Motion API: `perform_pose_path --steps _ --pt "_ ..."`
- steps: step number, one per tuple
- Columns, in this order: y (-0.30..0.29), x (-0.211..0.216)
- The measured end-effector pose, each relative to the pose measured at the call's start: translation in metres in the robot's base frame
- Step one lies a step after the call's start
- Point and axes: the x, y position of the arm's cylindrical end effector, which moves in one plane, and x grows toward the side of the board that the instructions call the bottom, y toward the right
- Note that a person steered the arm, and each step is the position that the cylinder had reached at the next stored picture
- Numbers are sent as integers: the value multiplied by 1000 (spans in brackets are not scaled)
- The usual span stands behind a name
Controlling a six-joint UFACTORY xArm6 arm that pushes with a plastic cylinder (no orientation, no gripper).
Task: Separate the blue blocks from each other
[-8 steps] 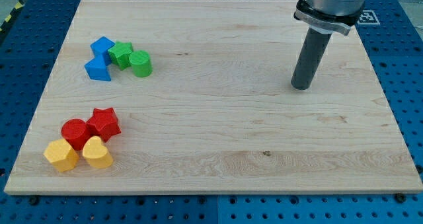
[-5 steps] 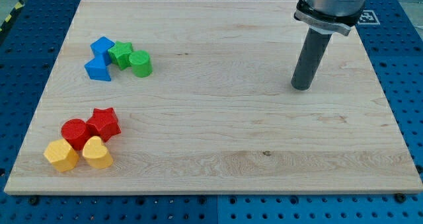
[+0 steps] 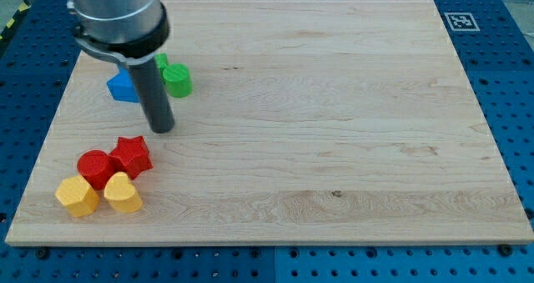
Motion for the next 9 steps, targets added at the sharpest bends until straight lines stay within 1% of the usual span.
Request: perform_pose_path --steps 1,2,3,4,5,6,7,8,9 --pt "-70 -5" --pt "-133 -22" --pt "-129 -90" --pt "-113 -123" --pt "-104 -122" --pt "-56 -99" --pt "11 -78" --pt "57 -78" --pt "67 -61"
